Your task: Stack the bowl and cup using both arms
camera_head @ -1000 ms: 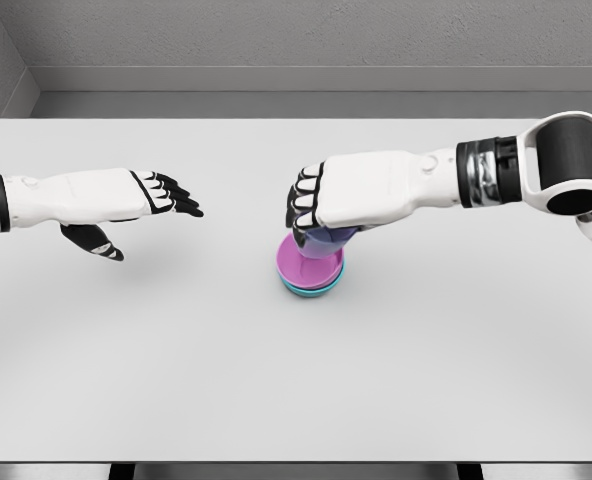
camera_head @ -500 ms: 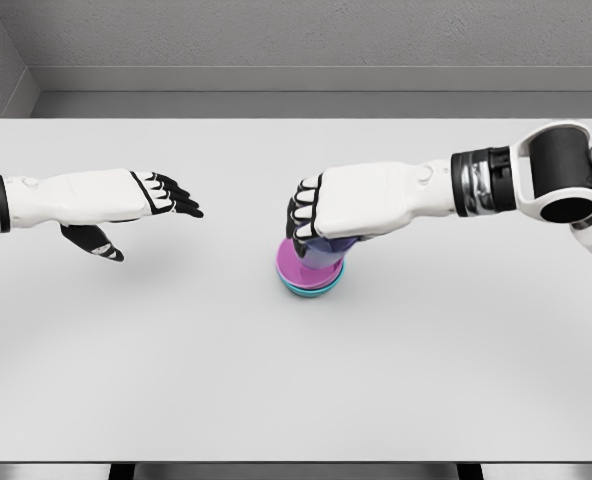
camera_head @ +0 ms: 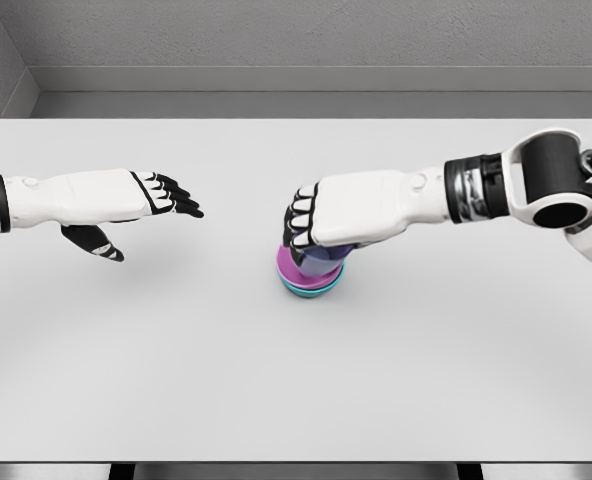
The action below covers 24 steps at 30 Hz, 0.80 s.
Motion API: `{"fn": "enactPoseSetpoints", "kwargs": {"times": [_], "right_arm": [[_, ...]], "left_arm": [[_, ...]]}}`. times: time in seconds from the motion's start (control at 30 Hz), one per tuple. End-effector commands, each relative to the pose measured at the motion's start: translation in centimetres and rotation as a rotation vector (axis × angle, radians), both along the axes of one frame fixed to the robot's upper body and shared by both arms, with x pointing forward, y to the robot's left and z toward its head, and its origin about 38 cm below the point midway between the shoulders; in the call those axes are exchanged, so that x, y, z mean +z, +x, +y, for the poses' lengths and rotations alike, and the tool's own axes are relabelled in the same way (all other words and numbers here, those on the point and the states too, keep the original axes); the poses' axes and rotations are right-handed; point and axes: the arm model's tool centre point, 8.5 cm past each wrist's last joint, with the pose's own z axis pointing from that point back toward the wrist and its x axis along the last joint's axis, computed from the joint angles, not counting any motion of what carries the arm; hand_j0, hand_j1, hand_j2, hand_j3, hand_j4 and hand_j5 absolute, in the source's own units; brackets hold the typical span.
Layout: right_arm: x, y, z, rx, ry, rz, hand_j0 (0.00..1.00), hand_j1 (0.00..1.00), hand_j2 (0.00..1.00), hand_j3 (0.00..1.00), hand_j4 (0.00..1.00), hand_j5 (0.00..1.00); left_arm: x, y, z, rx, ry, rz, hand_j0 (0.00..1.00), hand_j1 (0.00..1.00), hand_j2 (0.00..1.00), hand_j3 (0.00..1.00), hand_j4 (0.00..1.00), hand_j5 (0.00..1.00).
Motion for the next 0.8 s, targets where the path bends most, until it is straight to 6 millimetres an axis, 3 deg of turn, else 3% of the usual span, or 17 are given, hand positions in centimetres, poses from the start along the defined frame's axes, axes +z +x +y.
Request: {"fn": "enactPoseSetpoints", "kwargs": {"times": [0.0,0.77], "right_arm": [[-0.13,-0.05,0.11,0.001,0.002,0.008,0.57,0.57,0.57,0.57,0.57,0.57],[-0.57,-0.04,0.59,0.007,-0.006,0.006,0.57,0.57,0.57,0.57,0.57,0.57]], "left_arm": [[0.06,0.01,0.03,0.003,-0.005,0.002,1.00,1.00,1.00,1.00,1.00,1.00],[0.08,-0.01,-0.01,0.002,-0.005,0.001,1.00,1.00,1.00,1.00,1.00,1.00]]}}
